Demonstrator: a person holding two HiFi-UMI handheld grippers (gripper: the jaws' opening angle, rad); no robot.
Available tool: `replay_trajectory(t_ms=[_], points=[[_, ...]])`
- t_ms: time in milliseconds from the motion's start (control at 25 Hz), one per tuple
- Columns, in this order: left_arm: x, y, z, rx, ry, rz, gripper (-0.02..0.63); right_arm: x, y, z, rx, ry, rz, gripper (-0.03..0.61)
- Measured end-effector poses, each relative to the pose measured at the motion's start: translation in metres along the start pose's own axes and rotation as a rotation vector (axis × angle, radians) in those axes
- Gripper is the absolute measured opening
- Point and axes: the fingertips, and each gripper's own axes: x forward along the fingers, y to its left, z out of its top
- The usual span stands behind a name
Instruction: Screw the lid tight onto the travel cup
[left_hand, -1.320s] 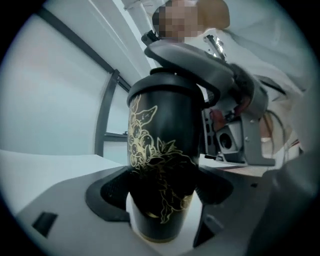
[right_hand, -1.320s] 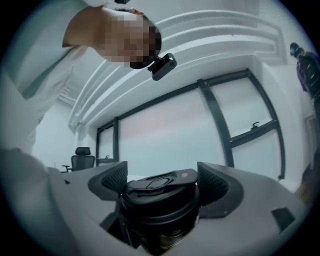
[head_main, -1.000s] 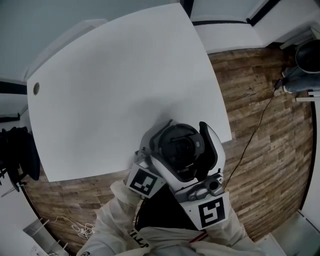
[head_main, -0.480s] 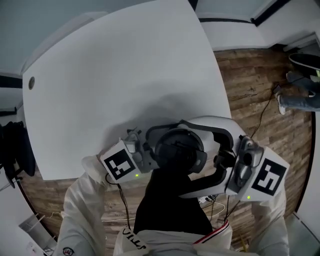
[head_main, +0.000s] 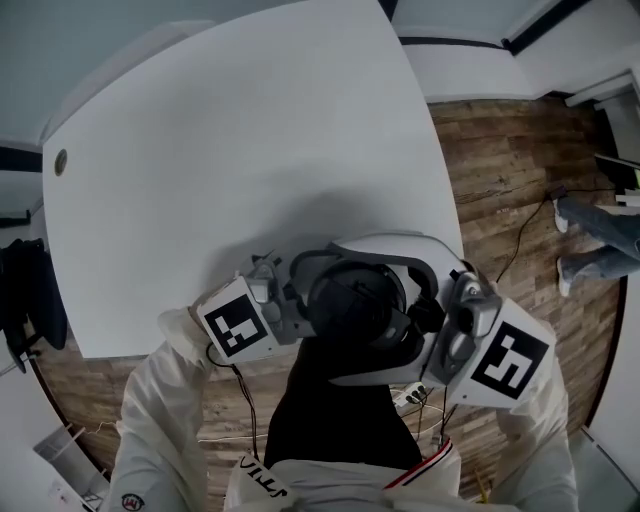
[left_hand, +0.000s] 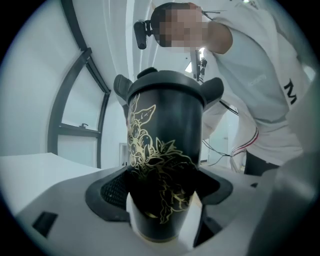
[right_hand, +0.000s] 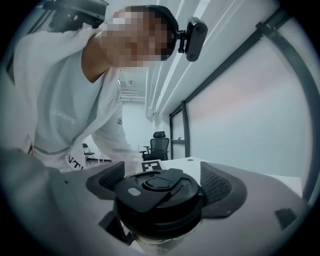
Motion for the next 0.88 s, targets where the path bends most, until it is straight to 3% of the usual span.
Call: replay_trajectory(t_ms=[560,680,880], points=[[0.002,0.011,0.0,-0.037,-0.009,0.321,0.388,-0.02,-0.029,0.005,0.067,-0.109,-0.761,0.469],[0.001,0.013,0.004,-0.031,-0.008,0.362,0.388,-0.02,-0.031,0.006,0.087,-0.094,-0.821,0.469],[0.002,0.012,0.003,-0.028,-0.005,0.361,0.39,-0.02,-0.026,0.005,0.051,-0.116,-0.776,0.469]])
